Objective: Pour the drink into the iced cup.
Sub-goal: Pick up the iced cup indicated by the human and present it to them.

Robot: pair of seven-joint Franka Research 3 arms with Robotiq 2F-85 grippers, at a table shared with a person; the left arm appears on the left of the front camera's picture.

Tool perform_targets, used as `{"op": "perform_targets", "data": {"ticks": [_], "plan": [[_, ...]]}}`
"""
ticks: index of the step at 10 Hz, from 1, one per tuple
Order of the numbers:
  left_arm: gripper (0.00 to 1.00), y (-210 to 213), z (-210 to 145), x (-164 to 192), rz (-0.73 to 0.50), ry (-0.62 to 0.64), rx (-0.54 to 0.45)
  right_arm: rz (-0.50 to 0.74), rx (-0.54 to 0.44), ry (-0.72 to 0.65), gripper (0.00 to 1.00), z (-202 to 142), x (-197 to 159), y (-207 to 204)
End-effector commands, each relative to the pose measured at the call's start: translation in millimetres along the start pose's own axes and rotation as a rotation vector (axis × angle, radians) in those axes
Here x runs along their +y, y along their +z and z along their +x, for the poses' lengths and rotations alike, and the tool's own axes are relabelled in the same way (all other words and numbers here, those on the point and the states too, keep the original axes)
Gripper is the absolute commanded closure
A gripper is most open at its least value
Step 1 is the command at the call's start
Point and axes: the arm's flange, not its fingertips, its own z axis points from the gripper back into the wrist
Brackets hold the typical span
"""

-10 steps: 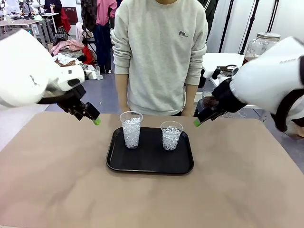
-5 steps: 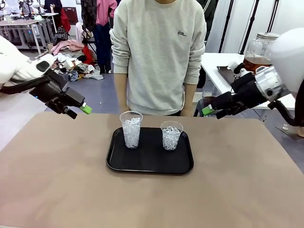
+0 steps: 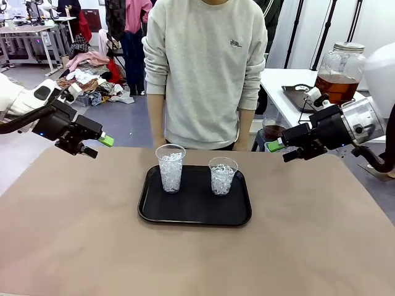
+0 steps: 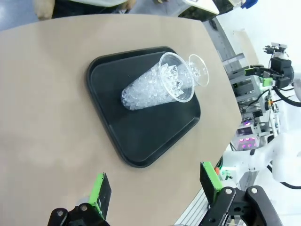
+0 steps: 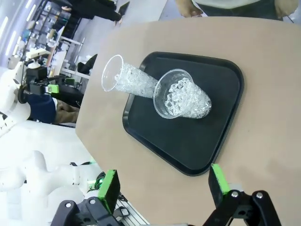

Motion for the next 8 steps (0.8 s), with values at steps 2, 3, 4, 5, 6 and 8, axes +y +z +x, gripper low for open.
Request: {"op": "perform_targets", "data": {"ticks": [2,3,4,5,6,8], "plan": [[0.00,3.9,2.6,-4.8,0.004,0.000,0.002,0.013,-0.016,0.005,0.00,2.6,2.1,6.4],[0.00,3.9,2.6,-4.8,0.004,0.000,0.002,0.013,-0.016,0.005,0.00,2.6,2.1,6.4],[0.00,1.0,0.7,-1.8,0.016,-0.004,0.005,-0.012,0.003,0.002,0.00,0.3,0.4,4.0],[0.00,2.0,6.8,6.7,-0.035,0.078,-0.011,0.041,0.001,-0.057,0.00,5.2,-3.9,4.6],[0.00,3.5,10.7,15.3,-0.084,0.118,-0.019,0.085,-0.002,-0.097,0.00,6.4,-10.3,8.8],[0.00,2.9,16.6,35.8,-0.171,0.232,-0.027,0.213,-0.014,-0.213,0.00,6.9,-29.5,15.1]]}}
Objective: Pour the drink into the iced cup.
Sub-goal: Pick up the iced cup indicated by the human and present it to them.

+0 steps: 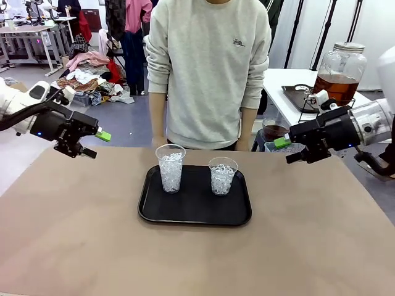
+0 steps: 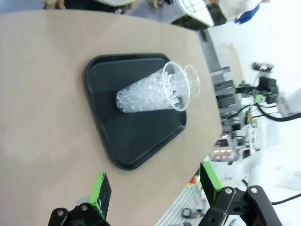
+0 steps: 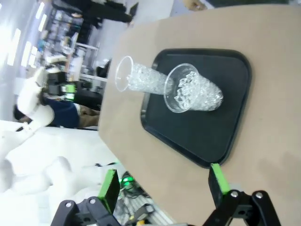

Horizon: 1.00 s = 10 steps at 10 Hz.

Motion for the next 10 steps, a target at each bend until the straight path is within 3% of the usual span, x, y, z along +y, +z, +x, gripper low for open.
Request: {"op": "perform_targets", "data": {"ticks": [1,3,6,10], "plan": [[0.00,-0.5,16.0,15.8,-0.084,0.119,-0.004,0.132,-0.017,-0.099,0.00,10.4,-17.8,5.8],[0.00,-2.7,23.7,32.9,-0.148,0.160,0.008,0.209,-0.005,-0.152,0.00,12.6,-32.6,6.9],[0.00,-4.8,35.2,52.6,-0.267,0.163,-0.059,0.339,-0.002,-0.246,0.00,21.9,-51.0,11.1],[0.00,-6.3,45.4,68.8,-0.331,0.185,-0.050,0.406,-0.003,-0.293,0.00,32.3,-59.0,13.2]]}}
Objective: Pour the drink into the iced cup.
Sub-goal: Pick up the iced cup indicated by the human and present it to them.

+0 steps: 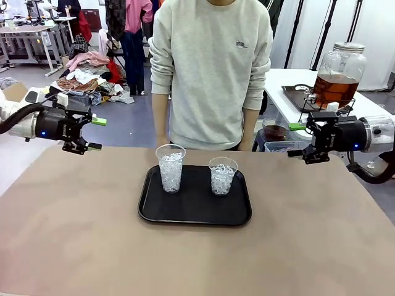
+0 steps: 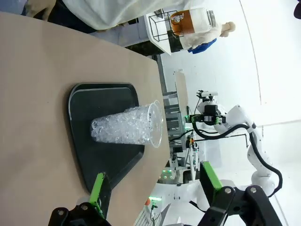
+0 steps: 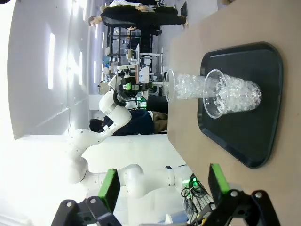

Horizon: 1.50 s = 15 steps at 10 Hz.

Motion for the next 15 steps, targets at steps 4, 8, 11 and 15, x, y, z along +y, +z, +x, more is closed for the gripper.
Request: {"op": "perform_targets", "data": {"ticks": [4,8,11,15], "plan": [[0.00,3.5,14.8,7.0,-0.040,0.029,0.106,0.023,0.020,-0.026,0.00,11.4,0.5,-2.3],[0.00,-3.0,8.5,10.5,-0.043,0.018,0.081,0.013,0.015,-0.010,0.00,3.5,-3.6,-3.1],[0.00,-3.0,8.5,10.5,-0.043,0.018,0.081,0.013,0.015,-0.010,0.00,3.5,-3.6,-3.1],[0.00,-3.0,8.5,10.5,-0.043,0.018,0.081,0.013,0.015,-0.010,0.00,3.5,-3.6,-3.1]]}}
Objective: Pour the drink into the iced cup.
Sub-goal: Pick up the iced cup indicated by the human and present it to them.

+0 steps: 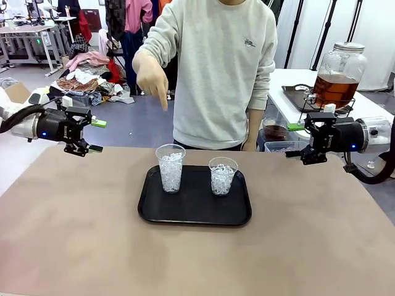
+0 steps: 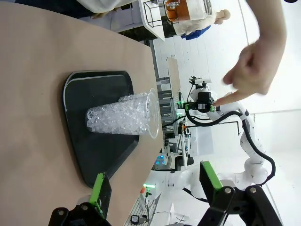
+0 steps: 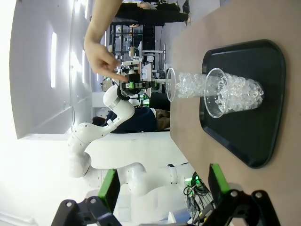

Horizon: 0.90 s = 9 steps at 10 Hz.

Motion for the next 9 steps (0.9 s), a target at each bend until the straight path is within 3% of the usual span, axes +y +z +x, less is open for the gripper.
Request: {"op": "perform_targets", "data": {"ticks": [1,9], "plan": [[0.00,-0.3,-1.3,0.5,-0.007,0.004,-0.007,0.001,-0.003,0.003,0.00,0.3,1.6,1.1],[0.00,-0.3,-1.3,0.5,-0.007,0.004,-0.007,0.001,-0.003,0.003,0.00,0.3,1.6,1.1]]}}
